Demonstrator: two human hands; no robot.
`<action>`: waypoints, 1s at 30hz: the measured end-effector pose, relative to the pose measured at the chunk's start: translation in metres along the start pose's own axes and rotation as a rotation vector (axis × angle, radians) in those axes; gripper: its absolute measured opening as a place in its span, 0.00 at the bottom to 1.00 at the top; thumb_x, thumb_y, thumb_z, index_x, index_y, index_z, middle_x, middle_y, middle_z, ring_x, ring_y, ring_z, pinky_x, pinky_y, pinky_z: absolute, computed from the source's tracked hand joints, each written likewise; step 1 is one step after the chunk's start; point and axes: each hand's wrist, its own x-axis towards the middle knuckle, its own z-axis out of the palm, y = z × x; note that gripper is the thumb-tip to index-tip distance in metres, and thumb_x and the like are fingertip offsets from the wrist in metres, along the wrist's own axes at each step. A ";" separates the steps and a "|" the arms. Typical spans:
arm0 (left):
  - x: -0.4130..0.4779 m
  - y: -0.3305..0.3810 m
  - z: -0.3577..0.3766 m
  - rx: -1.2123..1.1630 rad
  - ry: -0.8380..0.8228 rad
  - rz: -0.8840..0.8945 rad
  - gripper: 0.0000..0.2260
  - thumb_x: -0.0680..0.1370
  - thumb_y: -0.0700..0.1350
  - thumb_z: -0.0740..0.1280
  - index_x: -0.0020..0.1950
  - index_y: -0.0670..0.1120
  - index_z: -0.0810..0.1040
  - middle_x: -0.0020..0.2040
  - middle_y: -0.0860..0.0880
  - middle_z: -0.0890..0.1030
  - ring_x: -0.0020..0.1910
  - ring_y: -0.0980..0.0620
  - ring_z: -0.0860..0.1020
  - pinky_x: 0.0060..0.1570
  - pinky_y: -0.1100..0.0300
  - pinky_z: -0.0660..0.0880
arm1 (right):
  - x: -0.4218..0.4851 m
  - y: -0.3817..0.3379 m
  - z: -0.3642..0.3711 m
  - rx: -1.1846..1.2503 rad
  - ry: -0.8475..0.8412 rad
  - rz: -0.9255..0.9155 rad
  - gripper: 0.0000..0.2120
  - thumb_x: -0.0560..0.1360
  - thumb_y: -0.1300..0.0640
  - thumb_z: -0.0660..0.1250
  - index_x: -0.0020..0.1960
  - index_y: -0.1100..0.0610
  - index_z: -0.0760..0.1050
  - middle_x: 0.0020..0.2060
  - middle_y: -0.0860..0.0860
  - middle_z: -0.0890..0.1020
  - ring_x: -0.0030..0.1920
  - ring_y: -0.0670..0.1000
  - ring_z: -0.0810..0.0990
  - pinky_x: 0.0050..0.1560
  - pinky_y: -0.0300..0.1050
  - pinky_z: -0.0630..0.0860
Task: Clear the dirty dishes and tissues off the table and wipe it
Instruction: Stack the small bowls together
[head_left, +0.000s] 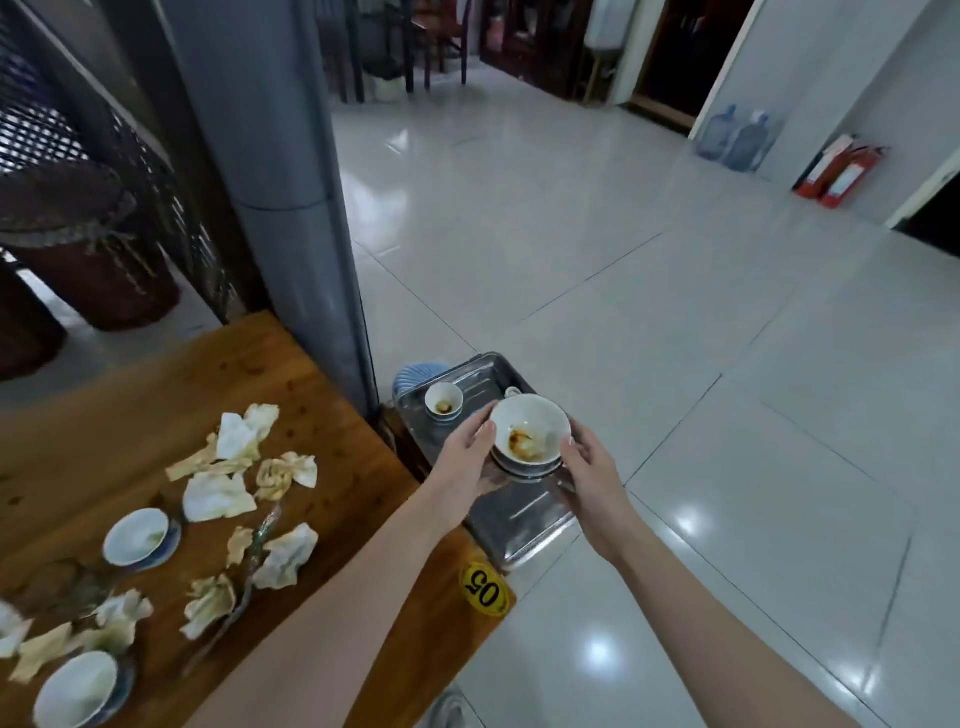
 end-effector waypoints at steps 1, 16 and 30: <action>0.010 0.002 0.002 0.000 0.004 -0.006 0.12 0.83 0.47 0.59 0.65 0.58 0.71 0.60 0.53 0.76 0.60 0.49 0.76 0.47 0.53 0.80 | 0.009 -0.002 -0.002 0.008 -0.001 0.002 0.15 0.81 0.55 0.58 0.68 0.49 0.70 0.58 0.53 0.79 0.58 0.54 0.79 0.45 0.41 0.79; 0.158 0.017 -0.029 0.024 0.291 -0.023 0.13 0.83 0.49 0.59 0.65 0.63 0.71 0.59 0.56 0.77 0.57 0.53 0.77 0.51 0.55 0.75 | 0.203 -0.005 0.019 -0.018 -0.231 0.152 0.18 0.81 0.57 0.60 0.70 0.50 0.64 0.60 0.52 0.75 0.61 0.53 0.76 0.52 0.44 0.77; 0.330 0.006 -0.018 -0.206 0.477 -0.131 0.12 0.84 0.40 0.57 0.67 0.40 0.69 0.59 0.42 0.77 0.56 0.49 0.77 0.59 0.54 0.74 | 0.399 -0.009 0.003 -0.190 -0.458 0.241 0.10 0.81 0.60 0.59 0.59 0.54 0.74 0.51 0.51 0.81 0.51 0.51 0.78 0.56 0.56 0.75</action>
